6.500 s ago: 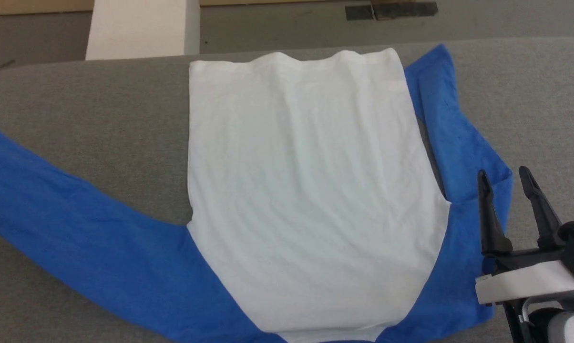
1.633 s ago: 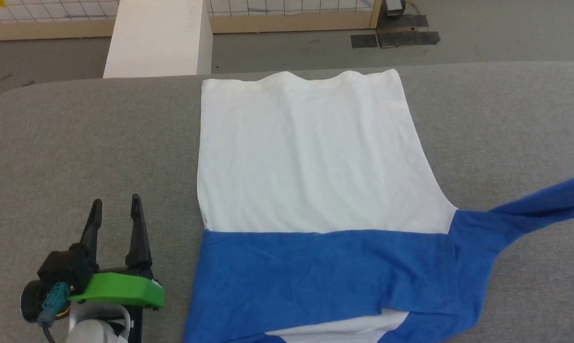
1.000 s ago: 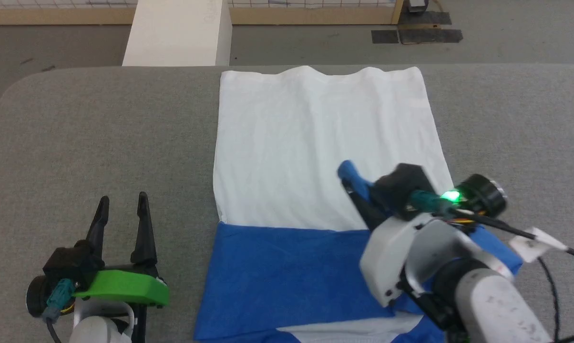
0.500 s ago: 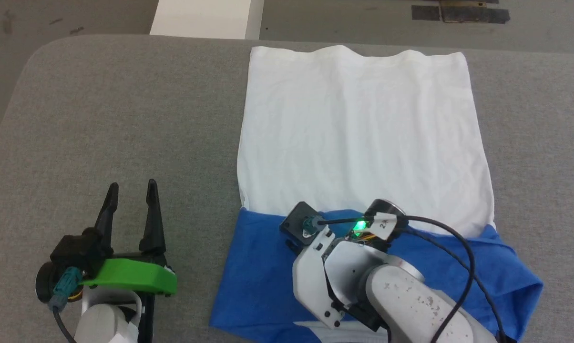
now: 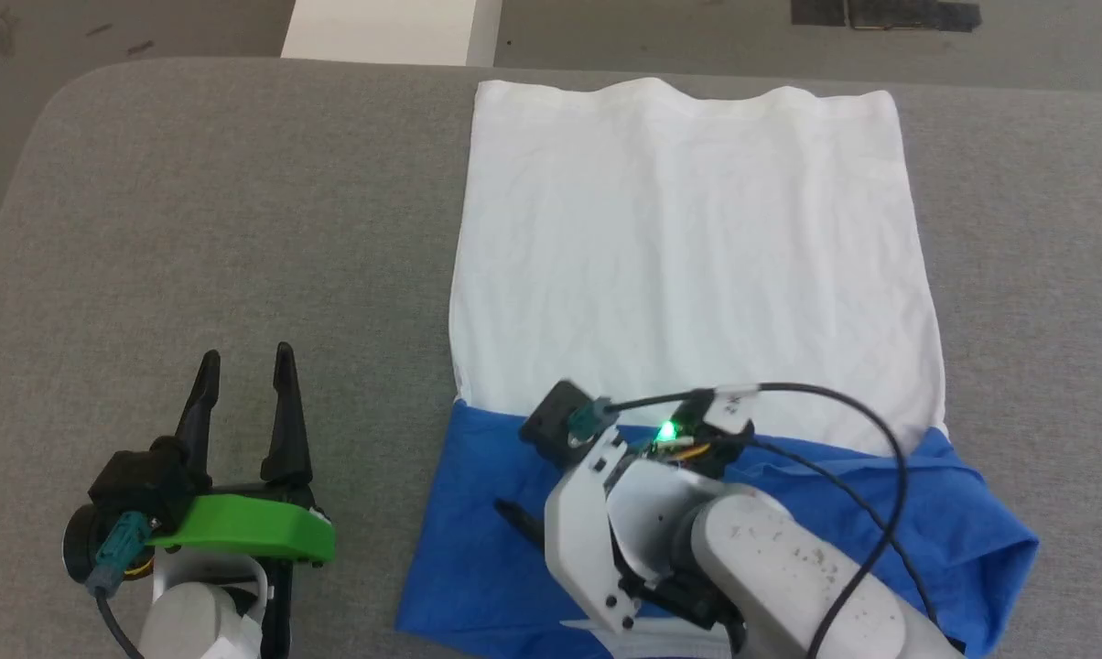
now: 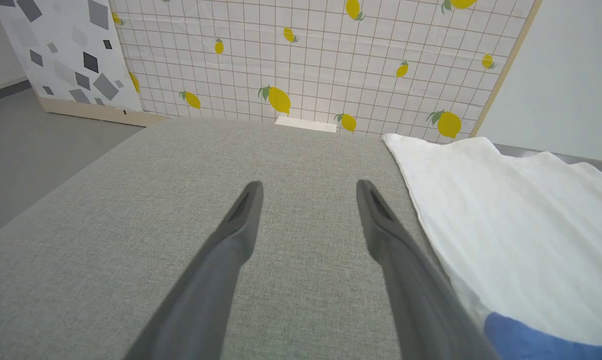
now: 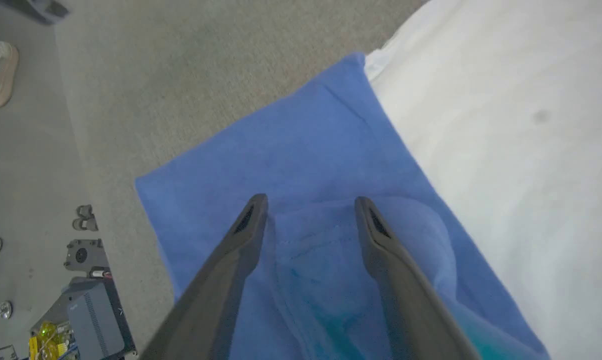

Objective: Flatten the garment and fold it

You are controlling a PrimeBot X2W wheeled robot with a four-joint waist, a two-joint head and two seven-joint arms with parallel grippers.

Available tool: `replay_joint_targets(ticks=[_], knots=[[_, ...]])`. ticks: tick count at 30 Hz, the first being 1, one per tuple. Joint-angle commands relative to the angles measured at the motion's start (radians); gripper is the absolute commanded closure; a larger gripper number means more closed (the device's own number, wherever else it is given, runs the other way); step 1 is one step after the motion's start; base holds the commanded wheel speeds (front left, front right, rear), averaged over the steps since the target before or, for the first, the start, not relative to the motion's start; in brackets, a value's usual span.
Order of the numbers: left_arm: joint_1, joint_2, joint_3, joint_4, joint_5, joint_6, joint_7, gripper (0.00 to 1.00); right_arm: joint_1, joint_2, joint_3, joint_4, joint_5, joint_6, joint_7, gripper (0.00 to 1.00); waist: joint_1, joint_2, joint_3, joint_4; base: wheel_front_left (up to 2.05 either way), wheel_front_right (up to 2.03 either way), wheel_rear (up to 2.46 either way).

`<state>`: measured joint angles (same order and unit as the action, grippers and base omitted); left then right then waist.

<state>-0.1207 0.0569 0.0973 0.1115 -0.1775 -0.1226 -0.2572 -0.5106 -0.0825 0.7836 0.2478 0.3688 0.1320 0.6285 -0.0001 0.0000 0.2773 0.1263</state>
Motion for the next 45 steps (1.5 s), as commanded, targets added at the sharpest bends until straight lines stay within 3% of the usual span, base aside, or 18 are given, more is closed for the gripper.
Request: replay_joint_targets(ticks=[1,4,10,16,20,30,36,41,45], knots=[[-0.006,-0.005,0.004,-0.001,-0.006,-0.006,-0.005,0.0,-0.006,0.001,-0.017,-0.028,0.011,-0.001,-0.032,0.0,0.0001,0.0,-0.015,-0.017,0.0,0.0,0.0],[0.003,-0.005,0.002,-0.004,0.001,-0.006,-0.005,0.0,0.007,0.007,-0.082,-0.104,0.017,-0.001,-0.12,0.0,0.0001,0.0,-0.028,-0.038,0.0,0.0,0.0],[-0.016,0.014,-0.014,-0.016,0.017,-0.007,-0.005,0.0,0.094,0.014,-0.313,-0.277,-0.075,-0.001,-0.333,0.0,0.0001,0.0,-0.031,-0.086,0.0,0.0,0.0],[-0.132,0.072,-0.063,-0.017,0.018,-0.008,0.005,0.0,0.245,0.028,-0.569,-0.41,-0.214,-0.001,-0.496,0.0,0.0001,0.0,0.01,-0.14,0.0,0.0,0.0],[-0.243,0.143,-0.104,-0.014,0.0,-0.008,0.061,0.0,0.309,0.031,-0.649,-0.44,-0.251,-0.001,-0.557,0.0,0.0001,0.0,0.052,-0.196,0.0,0.0,0.0],[-0.553,0.391,-0.229,0.076,-0.172,-0.008,0.376,0.0,0.34,0.032,-0.751,-0.437,-0.185,-0.001,-0.695,0.0,0.0001,0.0,0.21,-0.341,0.0,0.0,0.0],[-0.701,0.569,-0.317,0.125,-0.288,-0.008,0.638,0.0,0.304,0.032,-0.72,-0.405,-0.138,-0.001,-0.748,0.0,0.0001,0.0,0.307,-0.436,0.0,0.0,0.0],[-0.783,0.645,-0.312,0.156,-0.352,-0.003,0.844,0.0,0.282,0.032,-0.701,-0.382,-0.113,-0.001,-0.781,0.0,0.0001,0.0,0.363,-0.482,0.0,0.0,0.0],[-0.839,0.672,-0.286,0.149,-0.378,0.044,0.966,0.0,0.265,0.032,-0.677,-0.364,-0.097,-0.001,-0.801,0.0,0.0001,0.0,0.405,-0.509,0.0,0.0,0.0]])
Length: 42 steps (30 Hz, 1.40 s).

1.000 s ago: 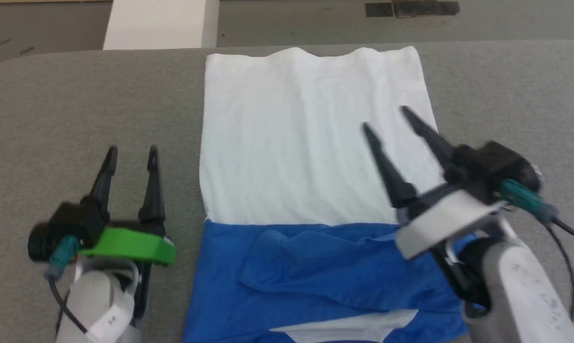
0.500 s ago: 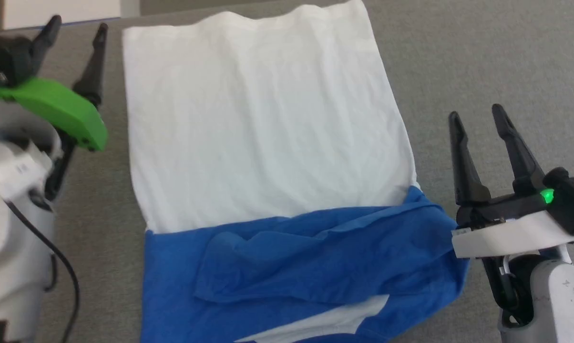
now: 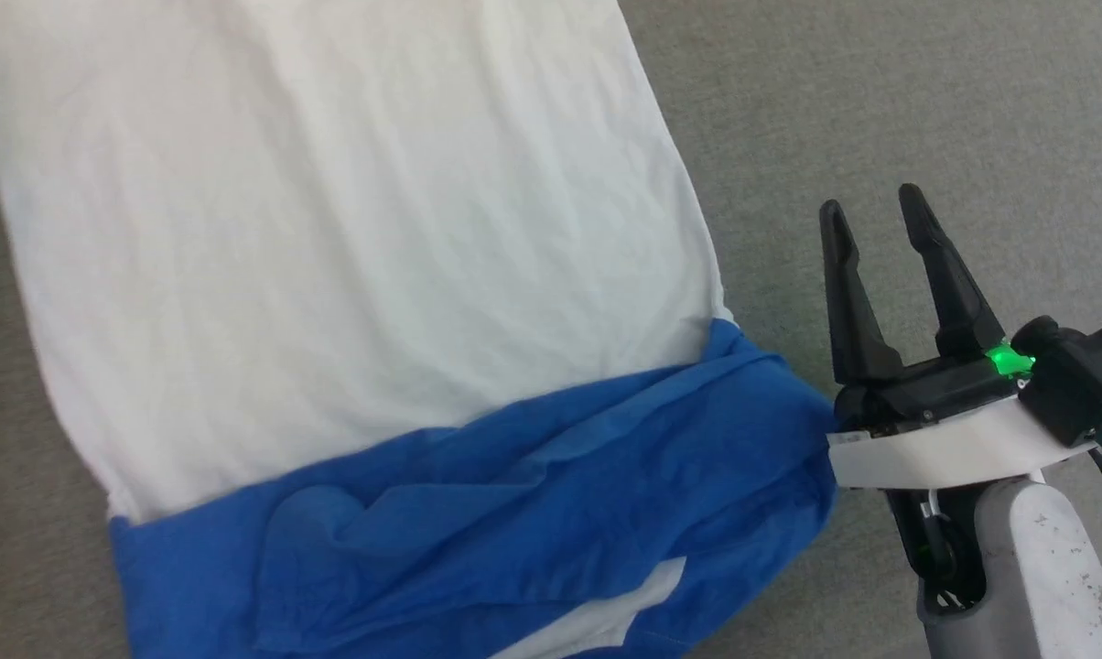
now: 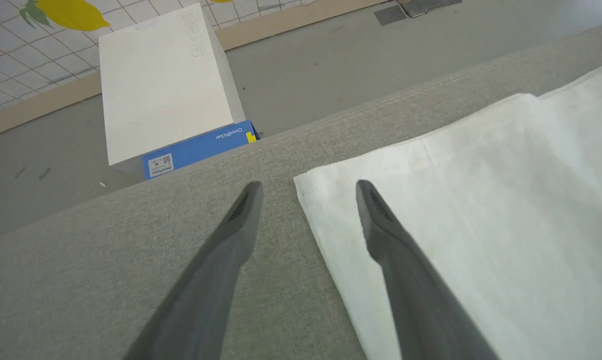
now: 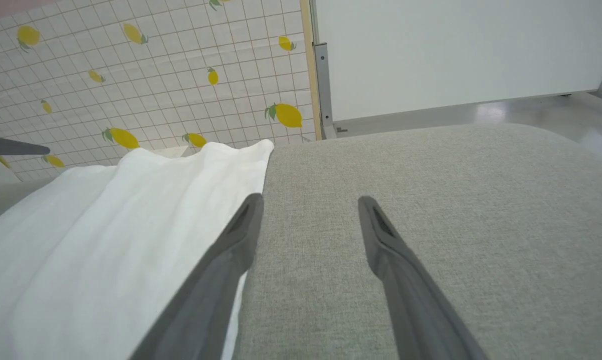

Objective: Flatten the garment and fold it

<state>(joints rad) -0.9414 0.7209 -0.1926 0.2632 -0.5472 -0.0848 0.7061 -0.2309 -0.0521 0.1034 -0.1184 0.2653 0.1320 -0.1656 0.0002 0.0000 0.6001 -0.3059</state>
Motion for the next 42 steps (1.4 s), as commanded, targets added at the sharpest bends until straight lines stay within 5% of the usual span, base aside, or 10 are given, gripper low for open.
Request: replay_joint_targets(ticks=[1,12,13,14,15,23,29,42], knots=[[-0.028,0.01,0.009,-0.006,-0.014,0.02,0.027,0.0,-0.015,0.002,0.008,0.003,0.011,-0.001,-0.011,0.0,-0.0002,0.0,0.091,-0.083,0.0,0.0,0.0],[-0.03,0.072,0.01,-0.037,0.019,0.174,0.268,0.0,-0.031,0.002,0.036,0.016,0.025,-0.001,-0.031,0.0,-0.0002,0.0,0.13,-0.098,0.0,0.0,0.0],[-0.022,0.073,0.008,-0.042,0.013,0.181,0.292,0.19,-0.032,0.002,0.037,0.017,0.026,-0.001,-0.031,0.0,-0.0002,0.0,0.129,-0.097,0.0,0.0,0.0],[-0.014,0.073,0.009,-0.049,0.005,0.187,0.315,0.7,-0.033,0.002,0.037,0.017,0.026,-0.001,-0.03,0.0,-0.0002,0.0,0.128,-0.096,0.0,0.0,0.0],[-0.006,0.072,0.01,-0.06,-0.006,0.194,0.338,1.0,-0.035,0.002,0.037,0.017,0.025,-0.001,-0.029,0.0,-0.0002,0.0,0.128,-0.094,0.0,0.0,0.0],[0.01,0.073,0.004,-0.13,0.0,0.171,0.278,1.0,-0.109,0.002,0.045,-0.001,-0.024,-0.001,0.004,0.0,-0.0002,0.0,0.114,-0.063,0.0,0.0,0.0],[-0.039,0.032,-0.033,-0.116,0.039,0.127,0.137,1.0,-0.334,0.002,0.059,0.019,-0.066,-0.001,0.134,0.0,-0.0002,0.0,0.099,-0.007,0.0,0.0,0.0],[-0.178,-0.156,-0.137,-0.025,0.049,0.04,-0.073,1.0,-0.926,0.002,0.015,0.565,-0.074,-0.001,0.556,0.0,-0.0002,0.0,0.107,0.201,0.0,0.0,0.0]])
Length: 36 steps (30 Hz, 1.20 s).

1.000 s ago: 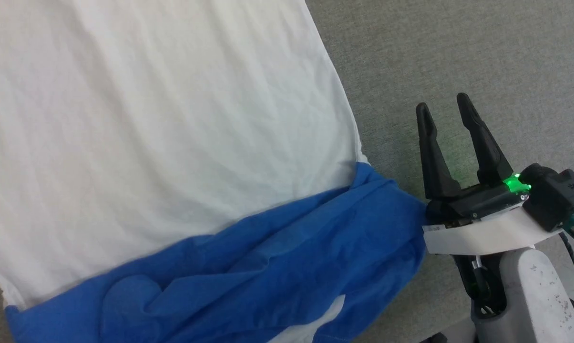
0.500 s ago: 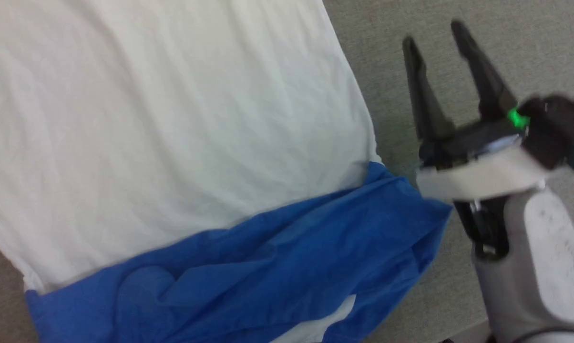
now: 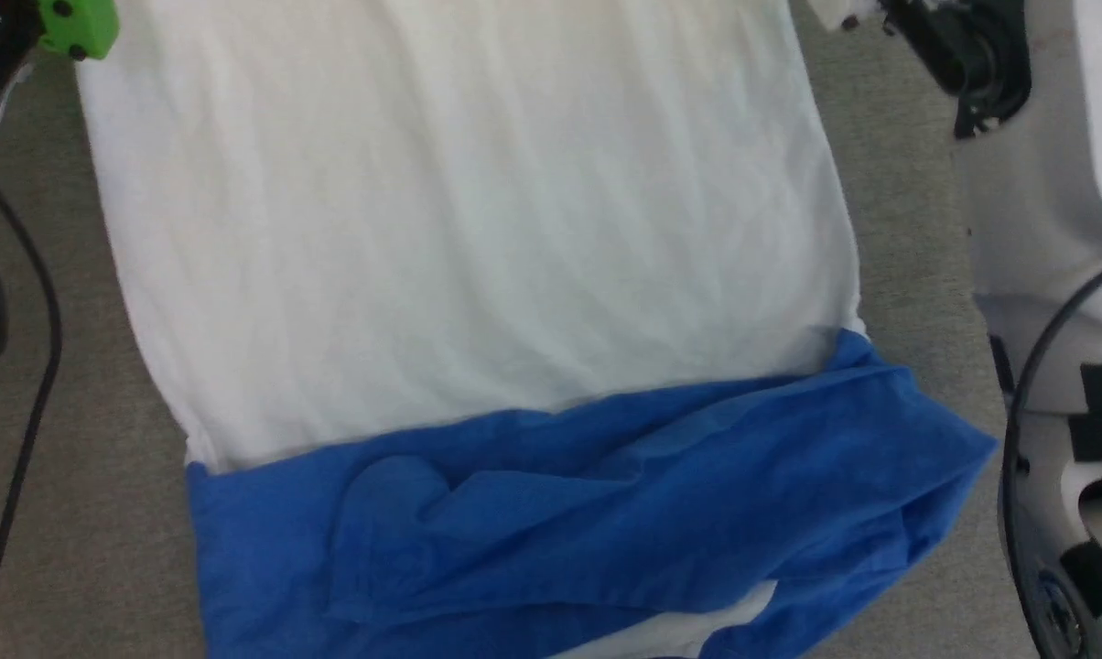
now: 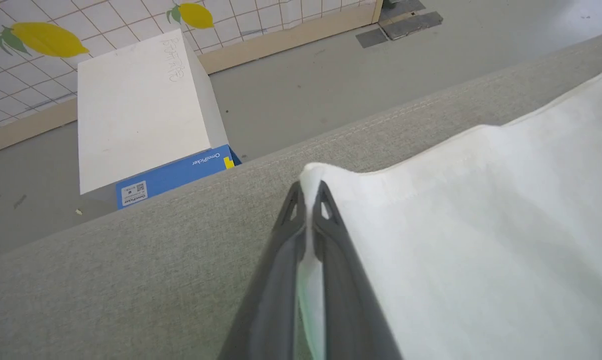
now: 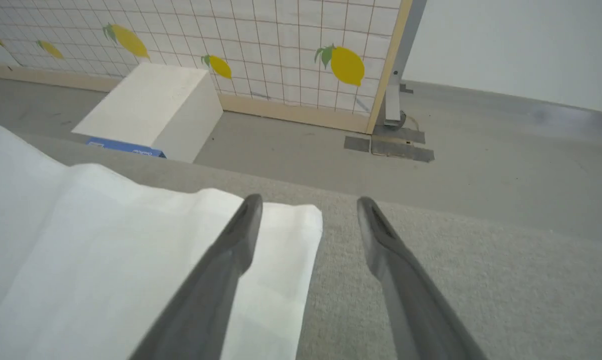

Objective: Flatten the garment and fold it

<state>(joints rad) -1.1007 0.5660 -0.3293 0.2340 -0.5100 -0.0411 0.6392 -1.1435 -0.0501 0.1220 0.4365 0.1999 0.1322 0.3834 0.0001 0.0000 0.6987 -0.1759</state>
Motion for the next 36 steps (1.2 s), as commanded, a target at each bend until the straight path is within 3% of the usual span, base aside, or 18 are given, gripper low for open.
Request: replay_joint_targets(ticks=[1,8,14,15,16,17,19,22,26,32,36], knots=[[-0.026,-0.013,-0.008,0.01,0.012,-0.007,-0.015,1.0,-0.039,0.0,-0.016,0.046,-0.027,-0.002,0.033,0.0,-0.0001,0.0,0.011,0.085,0.0,0.0,0.0],[-0.06,-0.092,-0.052,0.069,0.01,-0.034,-0.098,1.0,-0.173,0.0,-0.19,0.258,-0.151,-0.002,0.209,0.0,-0.0001,0.0,0.037,0.168,0.0,0.0,0.0],[-0.083,-0.12,-0.077,0.111,0.007,-0.051,-0.139,1.0,-0.222,0.0,-0.275,0.325,-0.248,-0.002,0.296,0.0,-0.0001,0.0,0.057,0.202,0.0,0.0,0.0],[-0.085,-0.121,-0.08,0.118,0.007,-0.053,-0.144,1.0,-0.226,0.0,-0.28,0.33,-0.271,-0.002,0.32,0.21,-0.0001,0.0,0.058,0.203,0.0,0.0,0.0],[-0.088,-0.121,-0.082,0.122,0.006,-0.055,-0.148,1.0,-0.23,0.0,-0.284,0.333,-0.287,-0.002,0.341,0.6,-0.0001,0.0,0.06,0.203,0.0,0.0,0.0],[-0.091,-0.122,-0.083,0.129,0.005,-0.056,-0.152,1.0,-0.237,0.0,-0.287,0.335,-0.302,-0.002,0.367,0.78,-0.0001,0.0,0.062,0.204,0.0,0.0,0.0],[-0.099,-0.123,-0.085,0.141,0.003,-0.058,-0.162,1.0,-0.246,0.0,-0.288,0.329,-0.328,-0.002,0.398,1.0,-0.0001,0.0,0.064,0.201,0.0,0.0,0.0],[-0.109,-0.129,-0.088,0.158,0.002,-0.06,-0.175,1.0,-0.249,0.0,-0.294,0.305,-0.356,-0.002,0.412,1.0,-0.0001,0.0,0.064,0.197,0.0,0.0,0.0],[-0.136,-0.12,-0.084,0.174,0.034,-0.047,-0.241,1.0,-0.249,0.0,-0.295,0.264,-0.343,-0.002,0.353,1.0,-0.0001,0.0,0.066,0.187,0.0,0.0,0.0],[-0.183,-0.098,-0.083,0.203,0.109,-0.017,-0.388,1.0,-0.255,0.0,-0.284,0.216,-0.34,-0.002,0.17,1.0,-0.0001,0.0,0.066,0.169,0.0,0.0,0.0],[-0.209,-0.086,-0.07,0.225,0.157,0.027,-0.51,1.0,-0.259,0.0,-0.263,0.215,-0.328,-0.002,0.033,1.0,-0.0001,0.0,0.057,0.154,0.0,0.0,0.0]])
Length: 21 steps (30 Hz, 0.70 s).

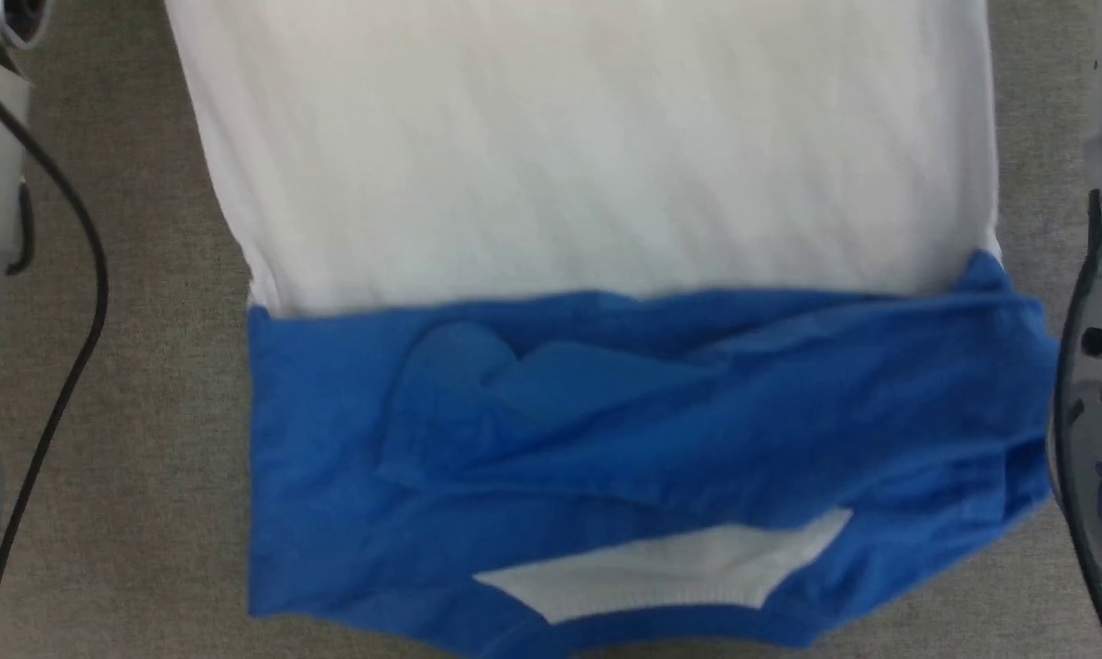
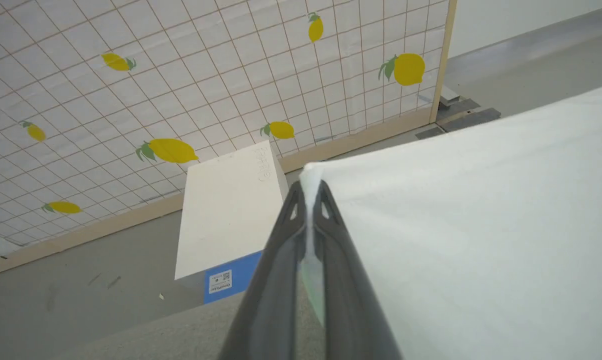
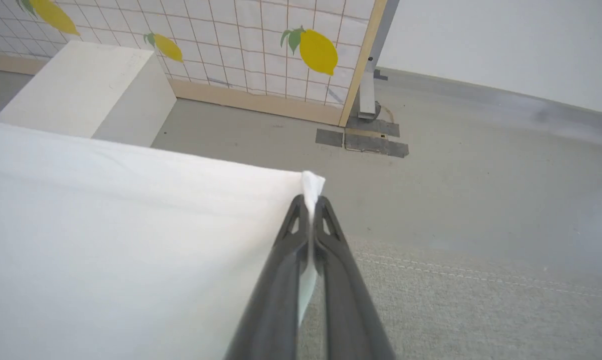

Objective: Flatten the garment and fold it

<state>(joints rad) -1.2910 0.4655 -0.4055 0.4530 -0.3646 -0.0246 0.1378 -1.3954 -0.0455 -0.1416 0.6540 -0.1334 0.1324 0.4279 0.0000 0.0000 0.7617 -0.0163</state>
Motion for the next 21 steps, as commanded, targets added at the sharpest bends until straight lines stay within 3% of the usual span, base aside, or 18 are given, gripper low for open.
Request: replay_joint_targets(ticks=[1,12,21], knots=[[-0.018,0.014,0.007,0.02,0.015,0.015,-0.03,1.0,-0.005,-0.005,0.009,0.002,0.013,-0.002,-0.047,1.0,0.0,0.0,-0.012,-0.009,0.0,0.0,0.0],[0.126,0.049,0.011,0.034,-0.01,-0.009,-0.18,1.0,0.128,-0.015,0.191,0.004,0.165,-0.002,-0.315,1.0,0.0,0.0,-0.158,-0.03,0.0,0.0,0.0],[0.445,0.069,0.005,-0.157,-0.066,0.027,-0.207,1.0,0.445,-0.137,0.296,-0.185,0.314,-0.002,-0.378,1.0,0.0,0.0,-0.342,0.002,0.0,0.0,0.0]])
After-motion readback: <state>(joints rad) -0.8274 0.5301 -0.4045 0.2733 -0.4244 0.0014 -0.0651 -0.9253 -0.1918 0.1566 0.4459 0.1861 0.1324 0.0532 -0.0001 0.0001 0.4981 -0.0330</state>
